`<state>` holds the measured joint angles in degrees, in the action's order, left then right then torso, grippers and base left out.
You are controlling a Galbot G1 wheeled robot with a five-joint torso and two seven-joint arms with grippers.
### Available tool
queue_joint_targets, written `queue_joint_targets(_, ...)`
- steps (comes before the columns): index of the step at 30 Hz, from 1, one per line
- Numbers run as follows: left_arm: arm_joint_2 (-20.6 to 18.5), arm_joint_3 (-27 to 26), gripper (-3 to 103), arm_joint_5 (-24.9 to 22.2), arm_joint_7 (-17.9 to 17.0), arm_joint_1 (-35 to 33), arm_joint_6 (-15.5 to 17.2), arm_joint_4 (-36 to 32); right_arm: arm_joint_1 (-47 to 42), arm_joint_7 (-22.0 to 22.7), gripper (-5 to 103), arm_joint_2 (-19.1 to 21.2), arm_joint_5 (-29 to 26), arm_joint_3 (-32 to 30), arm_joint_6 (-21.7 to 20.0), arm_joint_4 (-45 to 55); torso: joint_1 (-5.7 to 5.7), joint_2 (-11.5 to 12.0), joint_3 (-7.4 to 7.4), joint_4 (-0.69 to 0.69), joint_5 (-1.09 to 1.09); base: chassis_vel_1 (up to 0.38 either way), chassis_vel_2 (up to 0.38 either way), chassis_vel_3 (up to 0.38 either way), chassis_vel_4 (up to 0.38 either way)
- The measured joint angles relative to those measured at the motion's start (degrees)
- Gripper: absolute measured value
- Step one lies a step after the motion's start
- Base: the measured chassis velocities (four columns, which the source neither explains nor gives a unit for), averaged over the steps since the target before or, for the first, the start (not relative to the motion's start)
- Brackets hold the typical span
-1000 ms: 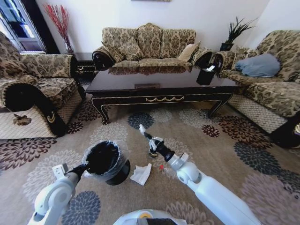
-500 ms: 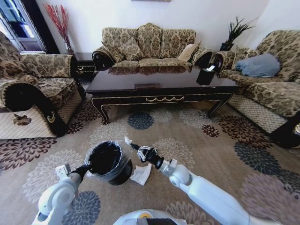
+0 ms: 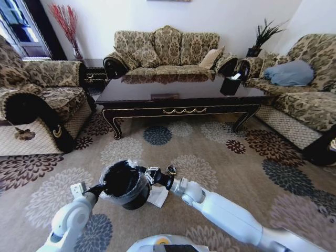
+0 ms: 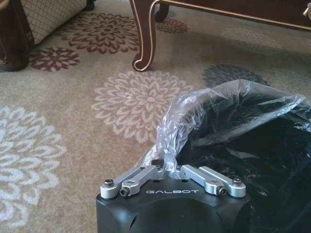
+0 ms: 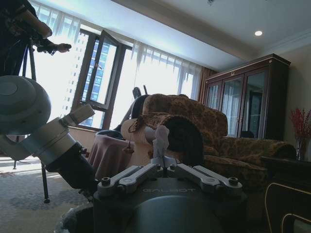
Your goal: Move to the front of the table and pick up the trash from the floor, then place it into the trash bin.
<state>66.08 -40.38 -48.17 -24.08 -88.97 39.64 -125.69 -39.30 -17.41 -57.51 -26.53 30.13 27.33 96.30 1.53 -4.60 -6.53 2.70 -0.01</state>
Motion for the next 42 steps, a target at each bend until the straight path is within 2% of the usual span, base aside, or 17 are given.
queue_joint_targets(4,0.11,0.26,4,0.09,0.02,0.19,0.14,-0.63,1.46,-0.90,0,-2.77,1.20,2.96,0.70,-3.83,0.00,0.00,0.00,-0.01,0.00,0.000,0.000,0.000,0.000)
queue_joint_targets(17,-0.07,-0.34,4,-0.32,0.10,-0.21,0.15,-1.49,2.08,-2.77,0,-3.00,1.15,2.43,0.66,-6.25,0.00,0.00,0.00,0.00,0.01,0.000,0.000,0.000,0.000)
queue_joint_targets(19,-0.06,-0.36,4,-0.30,0.10,-0.31,0.15,-1.50,2.03,-3.03,5,-2.81,1.04,2.23,0.62,-6.06,0.00,0.00,0.00,-0.01,0.01,0.000,0.000,0.000,0.000)
queue_joint_targets(20,0.02,-0.36,4,-0.21,0.10,-0.41,0.15,-1.48,2.03,-3.18,16,-2.65,0.98,2.07,0.57,-5.83,0.00,0.00,0.00,-0.01,0.01,0.000,0.000,0.000,0.000)
queue_joint_targets(23,0.22,-0.36,4,-0.06,0.10,-0.59,0.11,-1.42,2.03,-3.32,16,-2.47,1.04,1.87,0.45,-5.63,0.00,0.00,0.00,-0.01,0.01,0.000,0.000,0.000,0.000)
queue_joint_targets(24,0.32,-0.35,4,0.04,0.11,-0.67,0.08,-1.42,2.03,-3.37,27,-2.40,1.06,1.69,0.42,-5.58,0.00,0.00,0.00,-0.01,0.01,0.000,0.000,0.000,0.000)
queue_joint_targets(25,0.45,-0.34,4,0.21,0.10,-0.78,0.04,-1.42,2.03,-3.39,27,-2.28,1.05,1.40,0.35,-5.46,0.00,0.00,0.00,-0.01,0.01,0.000,0.000,0.000,0.000)
queue_joint_targets(26,0.50,-0.33,4,0.26,0.10,-0.86,0.02,-1.45,2.00,-3.39,37,-2.10,1.02,1.04,0.29,-5.32,0.00,0.00,0.00,-0.01,0.01,0.000,0.000,0.000,0.000)
queue_joint_targets(29,0.53,-0.33,4,0.29,0.10,-0.92,0.00,-1.52,1.86,-3.39,37,-1.88,1.00,0.67,0.28,-5.04,0.00,0.00,0.00,-0.01,0.01,0.000,0.000,0.000,0.000)
queue_joint_targets(31,0.57,-0.64,4,0.31,0.11,-1.06,-0.07,-1.54,1.36,-3.28,59,-1.23,0.91,-0.18,0.26,-4.11,0.00,0.00,0.00,0.00,0.01,0.000,0.000,0.000,0.000)
queue_joint_targets(35,0.68,-1.22,4,0.41,0.11,-1.26,-0.17,-1.51,0.83,-3.05,59,-0.17,0.52,-1.38,0.09,-2.79,0.00,0.00,0.00,-0.01,0.02,0.000,0.000,0.000,0.000)
queue_joint_targets(36,0.85,-1.51,4,0.55,0.10,-1.47,-0.30,-1.44,0.59,-2.56,70,0.45,0.39,-2.08,-0.24,-2.03,0.00,0.00,0.00,-0.01,0.01,0.000,0.000,0.000,0.000)
queue_joint_targets(38,1.04,-1.78,4,0.74,0.11,-1.78,-0.51,-1.37,0.34,-1.84,70,1.36,0.20,-3.15,-0.63,-1.23,0.00,0.00,0.00,-0.01,0.02,0.000,0.000,0.000,0.000)
queue_joint_targets(39,1.30,-2.24,4,1.01,0.10,-2.15,-0.77,-1.32,0.04,-1.06,81,2.41,-0.01,-4.74,-1.09,-0.47,0.00,0.00,0.00,-0.01,0.01,0.000,0.000,0.000,0.000)
queue_joint_targets(40,1.30,-2.24,4,1.01,0.10,-2.15,-0.77,-1.32,0.04,-1.06,81,2.41,-0.01,-4.74,-1.09,-0.47,0.00,0.00,0.00,-0.01,0.01,0.000,0.000,0.000,0.000)
queue_joint_targets(41,1.40,-2.60,4,0.96,0.11,-2.29,-0.81,-1.35,-0.23,-0.59,92,3.06,-0.25,-5.84,-1.43,-0.02,0.00,0.00,0.00,-0.02,0.02,0.000,0.000,0.000,0.000)
queue_joint_targets(42,1.47,-2.97,4,0.78,0.07,-2.37,-0.82,-1.48,-0.45,-0.21,92,3.48,-0.43,-6.52,-1.74,0.27,0.00,0.00,0.00,-0.02,0.01,0.000,0.000,0.000,0.000)
